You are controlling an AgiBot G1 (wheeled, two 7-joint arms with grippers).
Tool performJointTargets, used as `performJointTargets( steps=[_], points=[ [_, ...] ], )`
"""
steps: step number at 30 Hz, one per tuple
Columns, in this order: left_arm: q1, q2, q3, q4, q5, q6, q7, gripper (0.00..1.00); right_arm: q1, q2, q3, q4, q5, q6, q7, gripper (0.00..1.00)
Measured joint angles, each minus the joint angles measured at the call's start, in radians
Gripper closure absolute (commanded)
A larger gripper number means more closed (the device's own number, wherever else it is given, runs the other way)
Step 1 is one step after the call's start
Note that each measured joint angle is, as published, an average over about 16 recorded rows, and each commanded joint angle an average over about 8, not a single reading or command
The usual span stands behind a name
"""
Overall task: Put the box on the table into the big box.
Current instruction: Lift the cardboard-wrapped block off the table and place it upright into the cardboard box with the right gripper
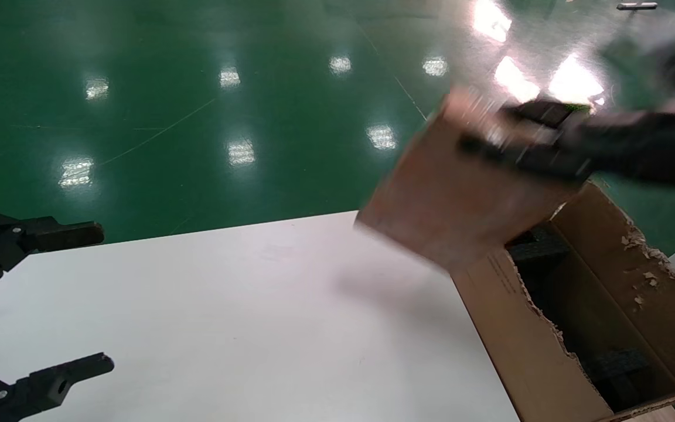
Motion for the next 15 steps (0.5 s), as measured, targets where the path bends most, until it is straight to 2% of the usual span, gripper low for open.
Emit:
performJointTargets(
  steps=[6,15],
  points=[
    [0.000,0.000,0.000,0.000,0.000,0.000,0.000,0.00,0.035,0.099,0.022,0.030,-0.012,0.100,0.087,1.00],
    [0.000,0.000,0.001,0.000,-0.001,0.000,0.000,0.00,0.000,0.195,-0.008,0.004,-0.056,0.232,0.087,1.00]
  ],
)
